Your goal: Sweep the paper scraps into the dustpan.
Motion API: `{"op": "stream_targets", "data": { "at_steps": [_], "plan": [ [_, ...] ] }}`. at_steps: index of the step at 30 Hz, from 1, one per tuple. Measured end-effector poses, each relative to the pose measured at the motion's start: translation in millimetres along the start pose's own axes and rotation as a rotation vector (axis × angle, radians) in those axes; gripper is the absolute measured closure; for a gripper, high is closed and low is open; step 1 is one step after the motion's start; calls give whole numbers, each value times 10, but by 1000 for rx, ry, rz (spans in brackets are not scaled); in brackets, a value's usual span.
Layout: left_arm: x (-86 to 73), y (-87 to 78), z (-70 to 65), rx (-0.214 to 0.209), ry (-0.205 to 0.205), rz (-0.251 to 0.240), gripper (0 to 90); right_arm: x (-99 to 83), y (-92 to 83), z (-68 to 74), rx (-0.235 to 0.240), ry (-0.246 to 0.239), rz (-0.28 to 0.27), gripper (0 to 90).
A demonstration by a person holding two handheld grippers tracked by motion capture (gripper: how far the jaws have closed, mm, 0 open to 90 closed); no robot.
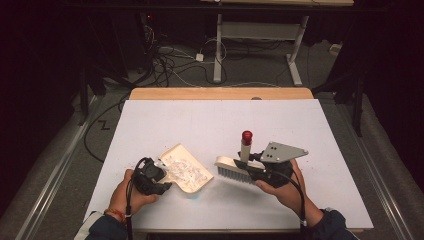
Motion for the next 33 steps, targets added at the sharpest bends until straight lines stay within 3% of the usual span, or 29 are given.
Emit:
{"op": "stream_targets", "data": {
  "at_steps": [6,11,21,29,33],
  "plan": [
    [-51,-34,-27,-3,15,12,632,-137,-145,-6,24,11,44,713],
    [-49,-53,-61,-7,36,22,631,-180,-35,22,35,3,76,713],
    [-34,-28,-68,-12,44,26,631,-48,369,61,22,-7,14,714],
    [-19,0,-71,-13,46,33,631,82,293,95,27,-10,-45,713],
    [-15,2,-74,-12,46,34,631,80,248,45,-18,3,-62,713]
  ]
}}
Point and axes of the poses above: each handheld gripper's, and its own axes: y roughly forward along the jaws, x roughly out of its top, z roughly to its left, the point moved 1 cm from there along y, roughly forward along the jaws, and after that the axes turned 1 degree about z, right-handed, at the moved point
